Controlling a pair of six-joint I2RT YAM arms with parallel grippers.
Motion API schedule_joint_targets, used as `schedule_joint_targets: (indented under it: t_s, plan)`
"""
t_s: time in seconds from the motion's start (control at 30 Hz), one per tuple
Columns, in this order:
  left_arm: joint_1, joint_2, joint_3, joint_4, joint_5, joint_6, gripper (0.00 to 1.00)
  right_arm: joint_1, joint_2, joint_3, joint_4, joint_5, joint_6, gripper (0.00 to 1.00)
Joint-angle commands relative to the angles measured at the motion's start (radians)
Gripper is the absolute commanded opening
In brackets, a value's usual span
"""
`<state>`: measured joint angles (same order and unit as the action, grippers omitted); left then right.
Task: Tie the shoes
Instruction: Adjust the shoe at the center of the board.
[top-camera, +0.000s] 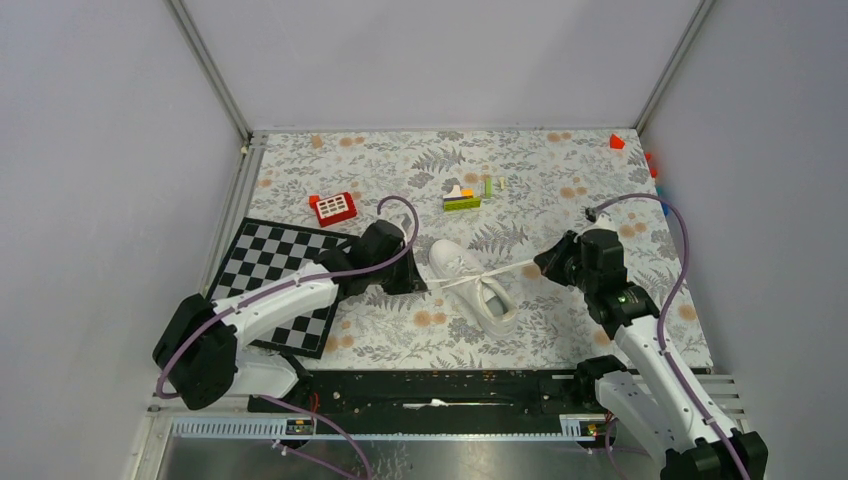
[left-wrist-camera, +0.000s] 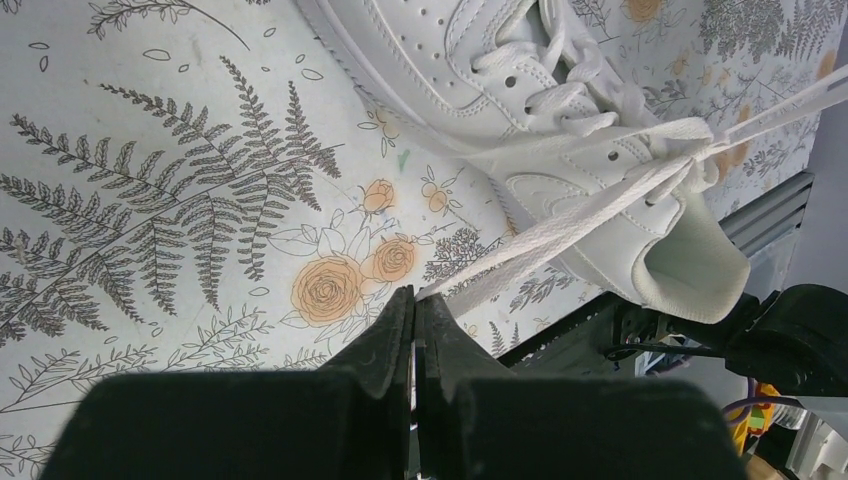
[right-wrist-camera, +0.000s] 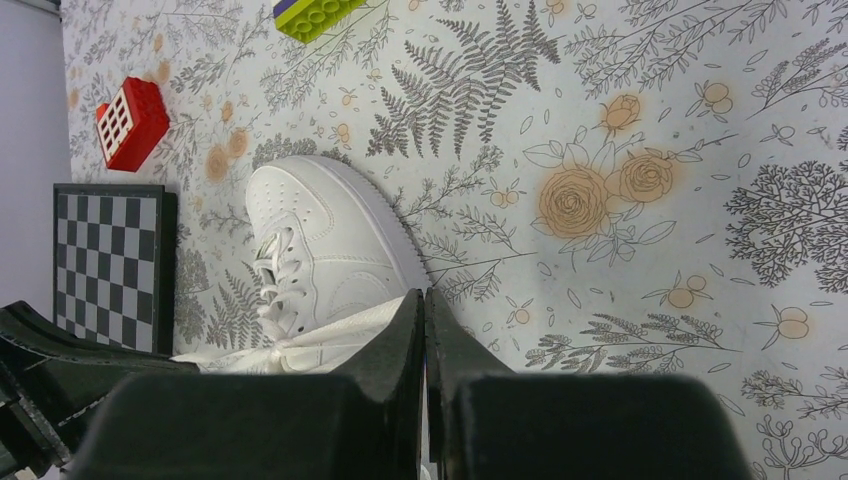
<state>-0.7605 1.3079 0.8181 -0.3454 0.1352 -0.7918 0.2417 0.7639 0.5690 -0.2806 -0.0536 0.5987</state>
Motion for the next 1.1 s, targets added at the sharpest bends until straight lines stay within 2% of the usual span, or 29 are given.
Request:
schedule_joint_targets:
  t_s: [0.0, 0.37, 0.5, 0.53, 0.57, 0.6, 0.67, 0.73, 0.8, 1.0, 1.07]
  plan:
    - [0.015, -0.053, -0.025, -0.023, -0.051, 0.004, 0.0, -0.047, 0.001, -0.003, 0.056, 0.098, -0.046, 0.0]
    - [0.017, -0.069, 0.02, -0.041, -0.052, 0.022, 0.0, -0.059, 0.016, 0.041, 0.06, 0.057, -0.059, 0.0]
    - [0.016, -0.056, 0.036, -0.032, -0.011, 0.04, 0.0, -0.059, 0.046, 0.073, 0.065, -0.034, -0.083, 0.0]
    - [0.016, -0.043, 0.05, -0.036, 0.009, 0.049, 0.11, -0.059, 0.055, 0.09, 0.06, -0.066, -0.101, 0.1]
    - [0.017, -0.028, 0.065, -0.046, 0.026, 0.056, 0.31, -0.059, 0.067, 0.11, 0.035, -0.092, -0.115, 0.31]
    - [0.017, -0.018, 0.078, -0.053, 0.038, 0.057, 0.46, -0.059, 0.078, 0.144, 0.002, -0.108, -0.128, 0.47]
    - [0.017, -0.017, 0.096, -0.06, 0.034, 0.058, 0.61, -0.058, 0.089, 0.192, -0.072, -0.119, -0.157, 0.61]
    - [0.018, -0.044, 0.11, -0.069, 0.003, 0.059, 0.71, -0.058, 0.077, 0.221, -0.14, -0.105, -0.184, 0.7]
    - [0.027, -0.082, 0.126, -0.086, -0.028, 0.065, 0.76, -0.058, 0.044, 0.224, -0.192, -0.097, -0.203, 0.8]
    - [0.088, -0.178, 0.175, -0.169, -0.096, 0.083, 0.77, -0.054, -0.006, 0.179, -0.361, -0.216, -0.149, 0.85]
    - [0.097, -0.206, 0.186, -0.188, -0.115, 0.093, 0.77, -0.044, -0.046, 0.139, -0.404, -0.201, -0.12, 0.85]
